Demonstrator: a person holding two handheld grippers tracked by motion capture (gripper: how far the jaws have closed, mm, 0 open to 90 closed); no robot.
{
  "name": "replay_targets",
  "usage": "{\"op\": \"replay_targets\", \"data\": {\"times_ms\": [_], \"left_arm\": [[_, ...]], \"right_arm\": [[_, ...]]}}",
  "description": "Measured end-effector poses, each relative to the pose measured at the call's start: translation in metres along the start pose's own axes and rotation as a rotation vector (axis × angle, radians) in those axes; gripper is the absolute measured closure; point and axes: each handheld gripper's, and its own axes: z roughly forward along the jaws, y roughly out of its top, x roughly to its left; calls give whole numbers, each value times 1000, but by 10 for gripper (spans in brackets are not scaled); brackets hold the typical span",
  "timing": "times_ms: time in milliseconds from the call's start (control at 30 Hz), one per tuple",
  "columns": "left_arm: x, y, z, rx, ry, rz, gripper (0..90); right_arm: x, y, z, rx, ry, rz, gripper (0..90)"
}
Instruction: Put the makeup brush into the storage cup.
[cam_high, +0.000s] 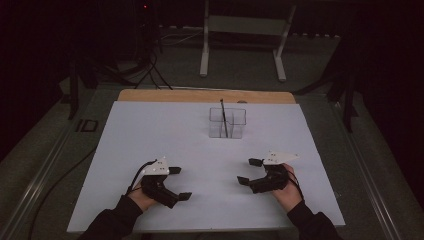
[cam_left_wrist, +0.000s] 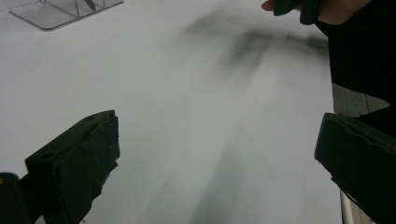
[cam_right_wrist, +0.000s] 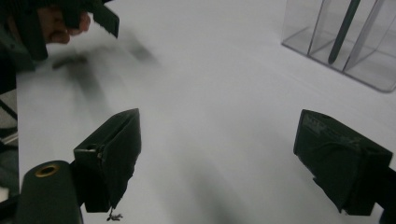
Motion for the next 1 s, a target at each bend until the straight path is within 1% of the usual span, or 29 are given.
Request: {"op": "replay_targets", "data": {"times_ms": [133,233,267,333,400,467,533,633,767,833,933,1000], "left_arm": [[1,-3,-5,-14,0,6,13],[1,-7,-9,-18,-11,5,14],[1,-8,-10,-21,-12,9,14],[2,-10,-14,-21,-23,8,13],[3,-11,-18,-38,-33,13,14],[4,-12,-22,-42,-38,11,14],[5,-14,-26,-49,-28,11,14],[7,-18,-29,-46,-16,0,14],[9,-23,-34,-34,-1,-9,14],[10,-25,-36,-37,7,-10,14],[12,-28,-40,-34,20,-7,14],[13,-30,-42,-21,32,3,14]], "right_arm": [[-1,-7,-5,-9,-3,-8,151],[-1,-12,-9,-20,7,-5,151],[-1,-14,-10,-21,5,-14,151],[-1,-17,-12,-16,9,-16,150],[-2,-21,-14,-11,11,-16,150],[-2,-24,-16,-21,22,-22,150],[-3,-27,-18,-13,16,-33,150],[-3,-32,-23,-15,16,-45,150],[-4,-37,-28,-10,-7,-57,150],[-5,-40,-29,-4,-13,-61,150],[-7,-43,-32,-1,-19,-62,150],[-9,-45,-32,7,-18,-59,149]]}}
